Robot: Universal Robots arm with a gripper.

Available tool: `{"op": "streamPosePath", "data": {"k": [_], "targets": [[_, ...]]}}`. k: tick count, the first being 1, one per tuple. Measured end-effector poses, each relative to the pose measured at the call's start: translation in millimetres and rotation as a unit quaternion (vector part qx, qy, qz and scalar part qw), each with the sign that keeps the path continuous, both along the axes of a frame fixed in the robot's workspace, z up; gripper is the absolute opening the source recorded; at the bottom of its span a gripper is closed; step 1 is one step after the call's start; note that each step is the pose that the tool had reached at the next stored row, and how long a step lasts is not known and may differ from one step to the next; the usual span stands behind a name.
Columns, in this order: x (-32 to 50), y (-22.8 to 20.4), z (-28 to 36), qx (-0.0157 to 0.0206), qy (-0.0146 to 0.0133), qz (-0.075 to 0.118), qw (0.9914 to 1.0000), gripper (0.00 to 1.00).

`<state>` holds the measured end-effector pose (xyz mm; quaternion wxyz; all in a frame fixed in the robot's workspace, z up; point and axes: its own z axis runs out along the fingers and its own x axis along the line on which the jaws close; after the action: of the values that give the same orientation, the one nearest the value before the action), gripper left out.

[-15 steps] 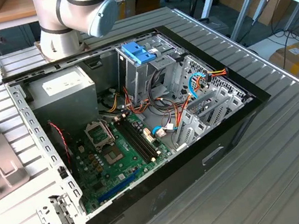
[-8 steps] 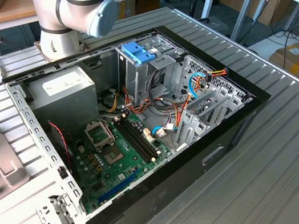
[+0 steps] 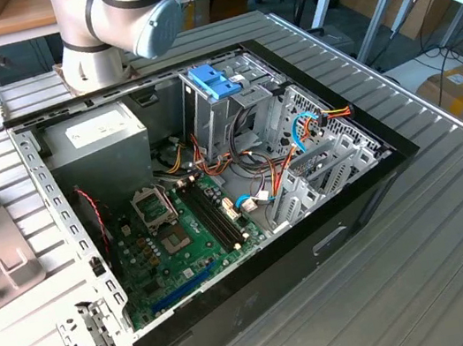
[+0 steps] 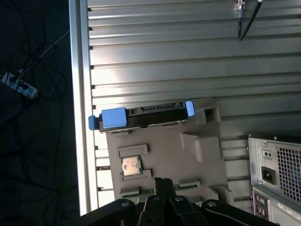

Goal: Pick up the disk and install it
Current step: 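Reach for the disk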

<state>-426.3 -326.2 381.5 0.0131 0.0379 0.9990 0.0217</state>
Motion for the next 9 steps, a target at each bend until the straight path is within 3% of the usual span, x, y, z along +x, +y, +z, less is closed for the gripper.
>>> {"op": "streamPosePath", "data": {"k": [4,9], "targets": [[-0.9,3.5,-1.4,0.0000,0.0000,0.000,1.00000,0.11],[-1.6,4.2,-2.4,0.0000,0.0001,0.000,1.00000,0.11]]}}
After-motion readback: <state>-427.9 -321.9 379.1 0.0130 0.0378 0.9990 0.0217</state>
